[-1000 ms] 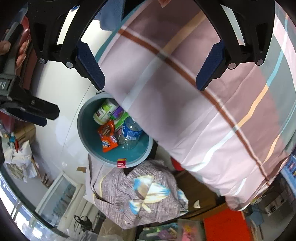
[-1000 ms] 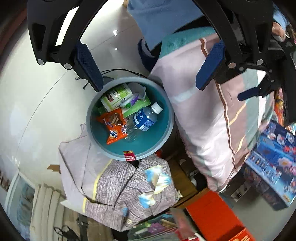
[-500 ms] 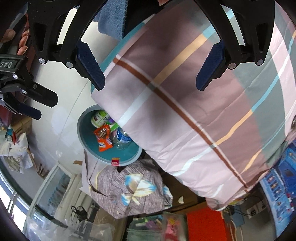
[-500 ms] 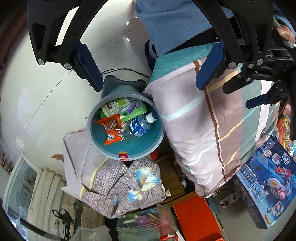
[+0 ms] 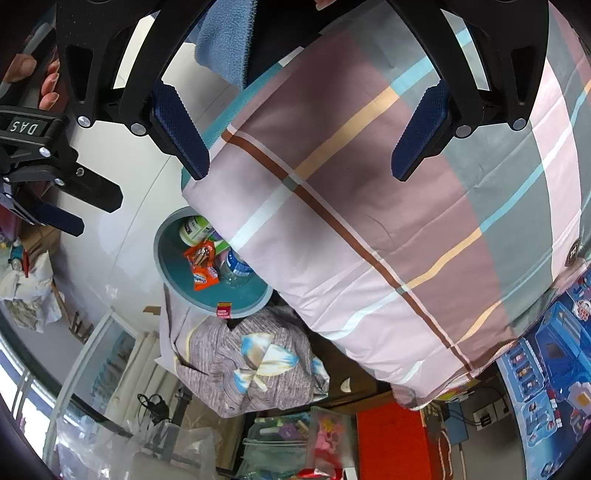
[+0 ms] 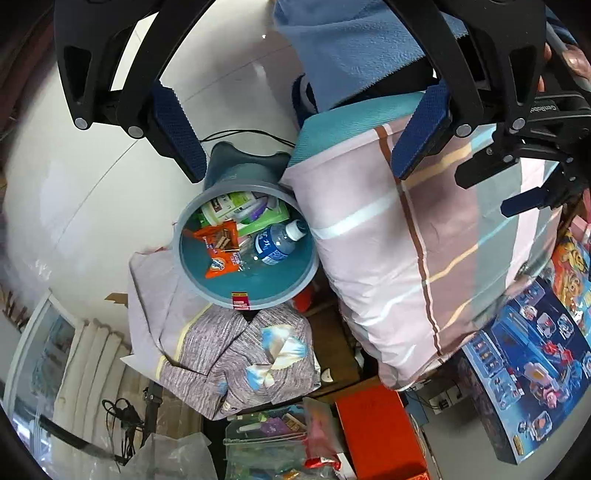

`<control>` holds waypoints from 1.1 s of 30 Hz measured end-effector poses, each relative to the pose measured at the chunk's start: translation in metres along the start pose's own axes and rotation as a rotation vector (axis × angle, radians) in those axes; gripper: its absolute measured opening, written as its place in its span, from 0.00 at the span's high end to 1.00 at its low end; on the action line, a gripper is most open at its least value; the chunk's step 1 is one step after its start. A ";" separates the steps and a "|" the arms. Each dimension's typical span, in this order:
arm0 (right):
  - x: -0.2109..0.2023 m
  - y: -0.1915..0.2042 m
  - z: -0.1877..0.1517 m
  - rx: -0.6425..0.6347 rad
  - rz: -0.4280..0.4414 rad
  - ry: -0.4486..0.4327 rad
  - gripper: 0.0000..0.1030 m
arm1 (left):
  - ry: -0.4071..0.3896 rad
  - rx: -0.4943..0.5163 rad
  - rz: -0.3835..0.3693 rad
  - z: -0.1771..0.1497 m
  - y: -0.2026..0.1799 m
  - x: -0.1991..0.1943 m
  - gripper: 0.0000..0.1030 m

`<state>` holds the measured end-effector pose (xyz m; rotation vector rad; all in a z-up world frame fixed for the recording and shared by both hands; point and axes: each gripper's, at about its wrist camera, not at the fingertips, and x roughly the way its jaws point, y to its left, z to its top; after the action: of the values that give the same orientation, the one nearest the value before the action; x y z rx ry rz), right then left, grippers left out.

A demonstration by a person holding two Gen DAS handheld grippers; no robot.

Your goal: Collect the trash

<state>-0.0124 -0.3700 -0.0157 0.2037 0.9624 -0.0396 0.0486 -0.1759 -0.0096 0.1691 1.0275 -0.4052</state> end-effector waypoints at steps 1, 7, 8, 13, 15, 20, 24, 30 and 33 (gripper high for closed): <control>0.000 0.000 0.000 0.000 -0.004 0.001 0.07 | 0.002 0.002 0.003 0.000 0.000 0.000 0.04; 0.007 -0.004 -0.002 0.014 -0.015 0.019 0.07 | 0.011 -0.003 0.002 -0.001 0.001 0.002 0.04; 0.008 -0.004 -0.002 0.015 -0.015 0.021 0.07 | 0.012 -0.004 0.002 -0.001 0.001 0.003 0.04; 0.011 -0.004 -0.002 0.015 -0.020 0.026 0.07 | 0.021 -0.010 0.003 -0.001 0.001 0.007 0.04; 0.012 -0.004 -0.001 0.011 -0.028 0.026 0.07 | 0.026 -0.012 0.003 -0.001 0.001 0.009 0.04; 0.016 -0.004 0.000 0.004 -0.038 0.033 0.07 | 0.032 -0.018 0.002 0.001 0.003 0.013 0.04; 0.019 -0.004 0.001 0.007 -0.038 0.041 0.07 | 0.035 -0.030 0.009 0.001 0.006 0.015 0.04; 0.021 -0.003 0.002 0.006 -0.038 0.045 0.07 | 0.034 -0.049 -0.015 0.001 0.011 0.018 0.04; 0.021 -0.003 0.002 0.013 -0.037 0.048 0.07 | 0.020 -0.038 -0.017 0.001 0.010 0.016 0.04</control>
<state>0.0013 -0.3721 -0.0325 0.1996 1.0136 -0.0754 0.0604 -0.1713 -0.0229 0.1308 1.0560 -0.3999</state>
